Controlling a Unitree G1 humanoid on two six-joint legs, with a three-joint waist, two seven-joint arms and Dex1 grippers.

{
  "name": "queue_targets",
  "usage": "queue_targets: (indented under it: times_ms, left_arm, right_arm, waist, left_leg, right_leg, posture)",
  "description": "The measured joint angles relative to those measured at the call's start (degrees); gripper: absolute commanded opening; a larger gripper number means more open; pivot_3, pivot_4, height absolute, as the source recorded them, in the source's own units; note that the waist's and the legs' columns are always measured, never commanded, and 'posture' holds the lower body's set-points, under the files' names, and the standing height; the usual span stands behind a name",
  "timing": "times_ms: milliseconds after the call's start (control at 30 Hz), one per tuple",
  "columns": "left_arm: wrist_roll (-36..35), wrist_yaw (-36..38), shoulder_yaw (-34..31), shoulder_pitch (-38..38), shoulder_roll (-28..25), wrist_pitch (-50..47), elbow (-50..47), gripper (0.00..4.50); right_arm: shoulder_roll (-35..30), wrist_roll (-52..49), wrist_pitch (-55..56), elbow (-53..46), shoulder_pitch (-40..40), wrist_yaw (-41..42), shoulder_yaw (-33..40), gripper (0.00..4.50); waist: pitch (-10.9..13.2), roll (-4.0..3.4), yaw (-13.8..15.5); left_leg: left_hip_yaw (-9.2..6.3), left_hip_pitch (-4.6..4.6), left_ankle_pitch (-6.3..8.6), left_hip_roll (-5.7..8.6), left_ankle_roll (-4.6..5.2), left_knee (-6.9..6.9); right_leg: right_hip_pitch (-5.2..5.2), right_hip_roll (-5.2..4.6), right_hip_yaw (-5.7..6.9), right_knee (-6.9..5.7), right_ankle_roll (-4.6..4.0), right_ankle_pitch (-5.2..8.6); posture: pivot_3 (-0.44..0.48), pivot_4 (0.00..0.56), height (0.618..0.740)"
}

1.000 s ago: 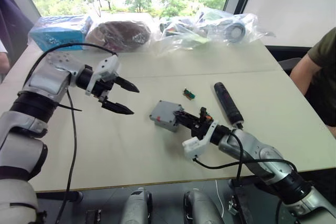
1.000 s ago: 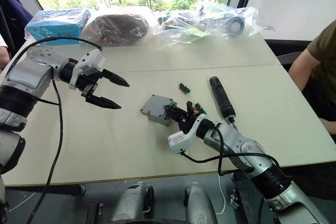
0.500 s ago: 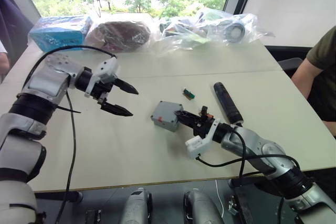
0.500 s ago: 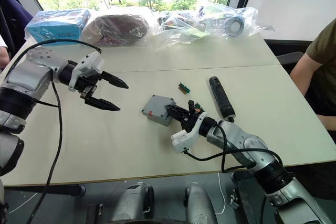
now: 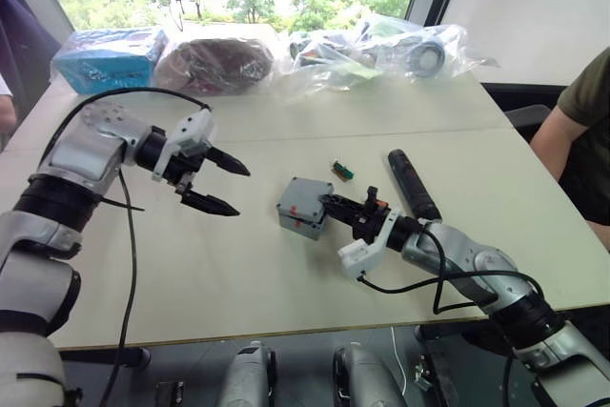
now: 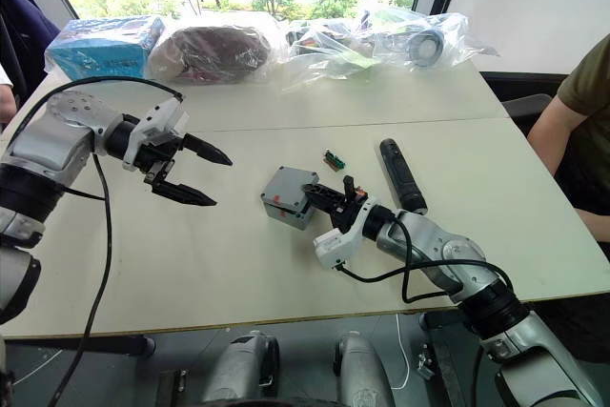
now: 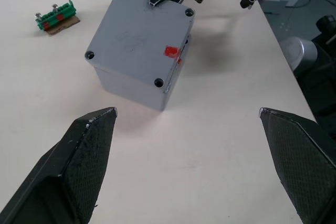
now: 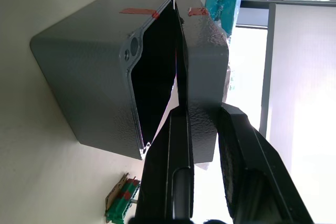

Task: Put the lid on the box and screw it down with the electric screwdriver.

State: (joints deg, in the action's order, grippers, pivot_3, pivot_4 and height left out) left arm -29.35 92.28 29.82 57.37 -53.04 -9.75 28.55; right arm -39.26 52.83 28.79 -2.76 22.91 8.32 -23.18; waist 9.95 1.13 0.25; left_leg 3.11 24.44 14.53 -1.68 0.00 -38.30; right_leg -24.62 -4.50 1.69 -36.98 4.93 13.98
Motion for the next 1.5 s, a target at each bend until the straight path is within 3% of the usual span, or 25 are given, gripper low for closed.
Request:
queue_targets:
  times_ms: [633, 767, 867, 1167, 1500]
  left_arm:
    - [0.47, 0.0, -2.92, -0.97, 0.16, -1.41, -2.14, 4.48]
    - [2.91, -0.76, -7.13, -1.04, 4.84, -0.35, -1.39, 4.48]
    - [4.31, -2.17, -9.1, -1.04, 8.7, 0.16, -1.23, 3.69]
    - [8.83, -5.96, -12.13, -3.51, 18.8, 3.77, 0.8, 0.15]
    - [16.44, -10.69, -12.37, -7.61, 26.13, 11.24, 4.97, 0.03]
  right_arm:
    - [0.0, 1.07, 2.08, 3.28, -0.93, -5.02, 0.0, 0.15]
    - [-0.03, 2.17, 1.7, 3.32, -2.13, -6.97, 0.04, 0.15]
    - [-0.02, 2.52, 1.62, 3.46, -2.16, -7.48, -0.01, 0.15]
    - [0.0, 2.74, 1.66, 4.11, -2.12, -8.36, -0.15, 0.15]
    - [0.0, 3.23, 1.48, 4.07, -2.64, -9.07, -0.32, 0.15]
  waist:
    - [0.0, 0.0, 0.17]
    - [-0.03, 0.02, 0.55]
    - [-0.04, 0.03, 0.45]
    - [-0.05, 0.01, 0.44]
    - [-0.08, -0.01, 0.48]
  left_leg:
    - [-0.01, -0.02, -0.01, 0.01, -0.01, -0.02]
    - [-0.03, -0.05, -0.01, 0.06, -0.02, -0.07]
    - [-0.05, -0.06, -0.01, 0.08, -0.02, -0.1]
    - [-0.08, -0.08, -0.01, 0.09, -0.02, -0.1]
    - [-0.09, -0.1, -0.01, 0.1, -0.02, -0.1]
  right_leg:
    - [0.03, 0.0, 0.0, -0.02, 0.01, 0.0]
    - [0.13, -0.05, 0.03, -0.01, 0.0, 0.0]
    - [0.16, -0.06, 0.01, -0.02, 0.02, -0.01]
    - [0.17, -0.06, 0.03, -0.04, 0.03, -0.02]
    - [0.2, -0.06, 0.03, -0.03, 0.03, -0.02]
  posture:
    - [0.0, 0.15, 0.74]
    - [0.0, 0.15, 0.74]
    - [0.0, 0.15, 0.74]
    - [0.0, 0.15, 0.74]
    - [0.0, 0.15, 0.74]
